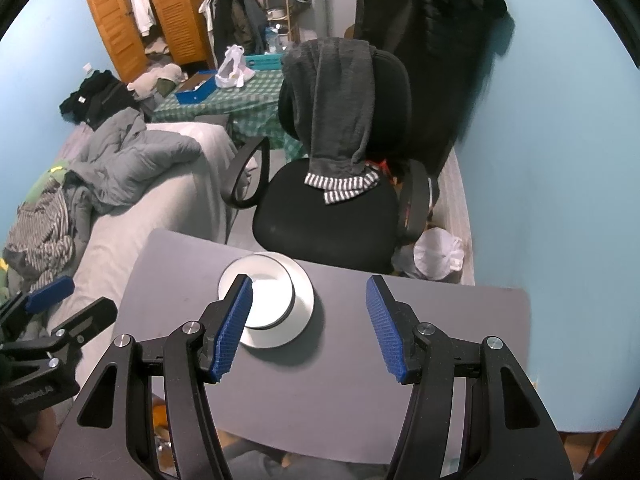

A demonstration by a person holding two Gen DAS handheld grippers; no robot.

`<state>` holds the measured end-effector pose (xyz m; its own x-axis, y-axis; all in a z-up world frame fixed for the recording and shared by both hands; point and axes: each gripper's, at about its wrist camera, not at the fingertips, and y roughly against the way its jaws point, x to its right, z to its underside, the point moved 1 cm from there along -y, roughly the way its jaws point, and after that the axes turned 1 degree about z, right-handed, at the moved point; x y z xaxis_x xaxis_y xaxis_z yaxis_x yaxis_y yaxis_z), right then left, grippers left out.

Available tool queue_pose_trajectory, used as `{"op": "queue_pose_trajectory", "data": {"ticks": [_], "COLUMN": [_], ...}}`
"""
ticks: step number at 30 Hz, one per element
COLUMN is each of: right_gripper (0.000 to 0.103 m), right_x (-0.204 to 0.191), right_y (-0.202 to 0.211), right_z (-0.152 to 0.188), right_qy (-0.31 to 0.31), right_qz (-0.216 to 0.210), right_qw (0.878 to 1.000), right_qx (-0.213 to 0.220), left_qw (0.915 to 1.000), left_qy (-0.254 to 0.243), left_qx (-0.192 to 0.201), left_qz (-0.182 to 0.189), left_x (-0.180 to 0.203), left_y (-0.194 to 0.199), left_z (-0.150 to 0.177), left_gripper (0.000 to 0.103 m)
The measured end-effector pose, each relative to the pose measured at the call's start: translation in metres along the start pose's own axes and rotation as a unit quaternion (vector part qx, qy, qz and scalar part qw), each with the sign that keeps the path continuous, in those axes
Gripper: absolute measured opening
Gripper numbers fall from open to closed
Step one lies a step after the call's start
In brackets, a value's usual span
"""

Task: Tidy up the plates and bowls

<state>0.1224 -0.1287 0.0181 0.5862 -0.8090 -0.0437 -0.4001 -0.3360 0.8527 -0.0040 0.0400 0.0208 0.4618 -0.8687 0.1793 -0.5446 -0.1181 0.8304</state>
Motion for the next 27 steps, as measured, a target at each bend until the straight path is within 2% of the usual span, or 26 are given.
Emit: {"op": "queue_pose_trajectory", "data": {"ticks": [12, 27], "right_gripper": [0.058, 0.058], "right_x": [-0.0032, -0.0096], "right_y": [-0.0006, 0.0011], "right_z": [-0.0003, 0.0014], "right_qy": [0.002, -0.001], "right_qz": [0.0, -0.002], "right_qw": [1.0, 1.0], "right_qx": [0.0, 0.003], "left_qw": [0.9998, 0.9999], "left_qy": [0.02, 0.014], "left_qx": [-0.001, 0.002], "left_qz": [0.009, 0.008], "left_x": [-0.0076, -0.0051], "left_y": [0.0001, -0.0015], "left_z": [-0.001, 0.0002], "left_gripper": [0.087, 0.087]}}
